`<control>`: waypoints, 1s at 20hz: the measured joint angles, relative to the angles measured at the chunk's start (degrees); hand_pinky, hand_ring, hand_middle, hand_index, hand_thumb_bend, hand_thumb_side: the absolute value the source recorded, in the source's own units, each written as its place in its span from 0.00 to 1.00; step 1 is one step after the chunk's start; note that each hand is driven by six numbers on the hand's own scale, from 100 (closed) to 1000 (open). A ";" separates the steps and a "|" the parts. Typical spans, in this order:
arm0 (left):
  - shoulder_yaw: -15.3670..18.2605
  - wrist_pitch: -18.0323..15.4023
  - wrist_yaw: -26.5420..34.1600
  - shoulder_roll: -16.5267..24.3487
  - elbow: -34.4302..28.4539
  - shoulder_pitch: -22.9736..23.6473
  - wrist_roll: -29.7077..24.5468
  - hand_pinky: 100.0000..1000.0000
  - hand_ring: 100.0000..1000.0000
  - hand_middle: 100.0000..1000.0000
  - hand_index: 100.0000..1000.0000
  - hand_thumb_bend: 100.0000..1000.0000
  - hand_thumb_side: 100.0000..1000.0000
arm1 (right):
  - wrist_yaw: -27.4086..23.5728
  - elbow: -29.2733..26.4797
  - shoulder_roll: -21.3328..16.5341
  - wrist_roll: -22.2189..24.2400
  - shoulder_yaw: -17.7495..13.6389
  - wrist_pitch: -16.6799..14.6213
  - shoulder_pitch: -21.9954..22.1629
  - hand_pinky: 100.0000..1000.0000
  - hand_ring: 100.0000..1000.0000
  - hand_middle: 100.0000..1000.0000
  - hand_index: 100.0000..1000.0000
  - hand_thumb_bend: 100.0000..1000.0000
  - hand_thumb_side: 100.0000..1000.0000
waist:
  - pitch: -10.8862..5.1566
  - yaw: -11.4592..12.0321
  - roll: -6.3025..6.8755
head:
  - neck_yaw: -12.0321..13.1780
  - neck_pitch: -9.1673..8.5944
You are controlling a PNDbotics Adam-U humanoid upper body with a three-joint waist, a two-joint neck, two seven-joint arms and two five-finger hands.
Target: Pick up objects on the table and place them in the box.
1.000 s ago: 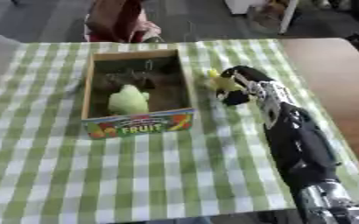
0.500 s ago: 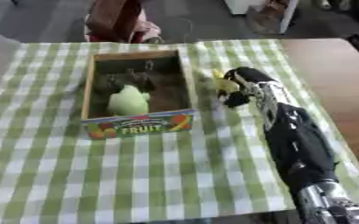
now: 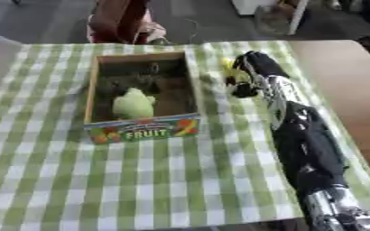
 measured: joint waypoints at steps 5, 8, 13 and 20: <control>0.01 0.08 0.14 -0.43 -0.03 0.12 0.09 0.70 0.59 0.55 0.76 0.00 0.89 | -6.74 -4.22 1.73 1.34 3.27 -3.06 -2.62 0.12 0.19 0.38 0.46 0.00 0.08 | -0.27 0.38 -0.02 | -0.21 0.00; 0.00 0.08 0.24 -0.49 -0.14 0.13 0.08 0.70 0.59 0.55 0.76 0.00 0.89 | -8.67 -5.22 3.79 2.99 6.17 -5.92 -4.25 0.13 0.20 0.39 0.47 0.00 0.09 | -0.28 0.65 0.02 | -0.37 0.00; -0.03 0.10 0.49 -1.40 -0.47 0.15 0.03 0.69 0.59 0.55 0.75 0.00 0.89 | -8.04 -4.21 8.51 4.72 9.52 -9.83 -5.30 0.16 0.23 0.41 0.49 0.00 0.12 | -0.43 1.33 0.32 | -0.77 0.01; -0.38 0.16 0.82 -2.48 -1.78 0.56 -0.26 0.70 0.59 0.55 0.75 0.00 0.90 | -2.10 0.96 12.17 6.24 9.87 -11.47 -3.63 0.45 0.54 0.66 0.70 0.00 0.18 | -0.42 1.86 0.64 | -0.93 0.01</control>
